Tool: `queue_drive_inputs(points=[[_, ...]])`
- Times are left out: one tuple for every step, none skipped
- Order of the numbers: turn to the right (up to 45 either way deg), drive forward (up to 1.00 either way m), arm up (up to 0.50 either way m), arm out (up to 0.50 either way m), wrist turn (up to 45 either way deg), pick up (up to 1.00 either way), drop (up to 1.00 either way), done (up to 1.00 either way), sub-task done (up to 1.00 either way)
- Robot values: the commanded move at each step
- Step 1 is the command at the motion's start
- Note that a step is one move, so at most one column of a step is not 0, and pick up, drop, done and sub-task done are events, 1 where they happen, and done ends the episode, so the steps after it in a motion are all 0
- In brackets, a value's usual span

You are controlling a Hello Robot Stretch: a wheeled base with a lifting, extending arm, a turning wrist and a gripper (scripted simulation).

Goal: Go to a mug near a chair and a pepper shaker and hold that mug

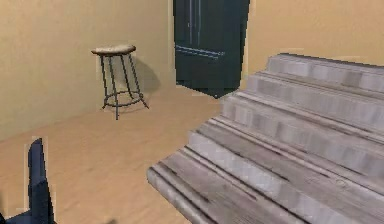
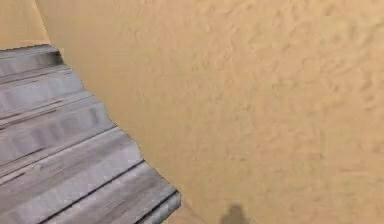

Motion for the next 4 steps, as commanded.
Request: queue_drive_inputs(points=[[-45.0,0.00,0.00,0.00,0.0,0.00,0.00,0.00,0.00],[0.0,0.15,0.00,0.00,0.0,0.00,0.00,0.00,0.00],[-45.0,0.00,0.00,0.00,0.0,0.00,0.00,0.00,0.00],[-45.0,0.00,0.00,0.00,0.0,0.00,0.00,0.00,0.00]])
